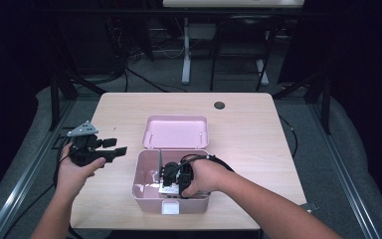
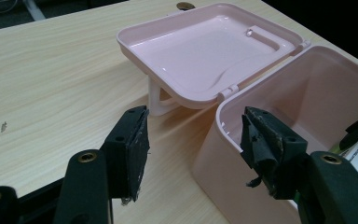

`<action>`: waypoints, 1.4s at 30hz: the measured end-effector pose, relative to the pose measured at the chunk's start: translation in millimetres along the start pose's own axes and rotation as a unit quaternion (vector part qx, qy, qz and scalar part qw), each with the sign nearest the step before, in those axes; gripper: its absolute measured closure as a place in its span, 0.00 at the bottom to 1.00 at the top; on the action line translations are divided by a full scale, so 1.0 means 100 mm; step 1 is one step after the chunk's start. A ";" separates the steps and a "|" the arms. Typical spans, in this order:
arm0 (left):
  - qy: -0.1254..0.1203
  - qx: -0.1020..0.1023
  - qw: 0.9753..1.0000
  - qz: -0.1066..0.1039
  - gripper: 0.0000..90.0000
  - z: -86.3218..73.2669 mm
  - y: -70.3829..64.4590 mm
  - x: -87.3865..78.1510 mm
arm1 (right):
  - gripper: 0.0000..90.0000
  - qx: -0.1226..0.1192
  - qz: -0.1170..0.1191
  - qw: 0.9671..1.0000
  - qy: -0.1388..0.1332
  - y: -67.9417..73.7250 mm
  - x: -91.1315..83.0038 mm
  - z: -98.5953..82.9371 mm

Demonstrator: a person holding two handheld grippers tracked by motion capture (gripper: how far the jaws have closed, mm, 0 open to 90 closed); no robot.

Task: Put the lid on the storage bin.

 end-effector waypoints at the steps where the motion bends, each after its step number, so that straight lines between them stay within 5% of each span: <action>1: 0.000 0.000 1.000 0.000 0.46 0.00 0.00 0.00 | 0.68 -0.002 0.000 1.000 0.000 0.00 0.01 0.00; 15: 0.000 0.001 1.000 0.001 0.46 0.00 0.01 0.00 | 0.68 0.001 0.002 1.000 -0.006 0.00 -0.03 0.00; 33: -0.001 0.000 1.000 0.001 0.46 0.00 0.01 0.00 | 0.69 -0.029 0.005 1.000 0.005 0.05 -0.05 -0.02; 42: 0.000 -0.001 1.000 0.000 0.46 0.00 0.01 -0.01 | 0.67 -0.018 0.008 1.000 0.002 0.04 -0.03 0.00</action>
Point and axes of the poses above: each handheld gripper's, and its own axes: x roughly forward along the jaws, z roughly out of its top, y roughly to its left, the point moved 6 cm from there along x, roughly forward along the jaws, and after that the axes turned 9 degrees about z, right-handed, at the moved point
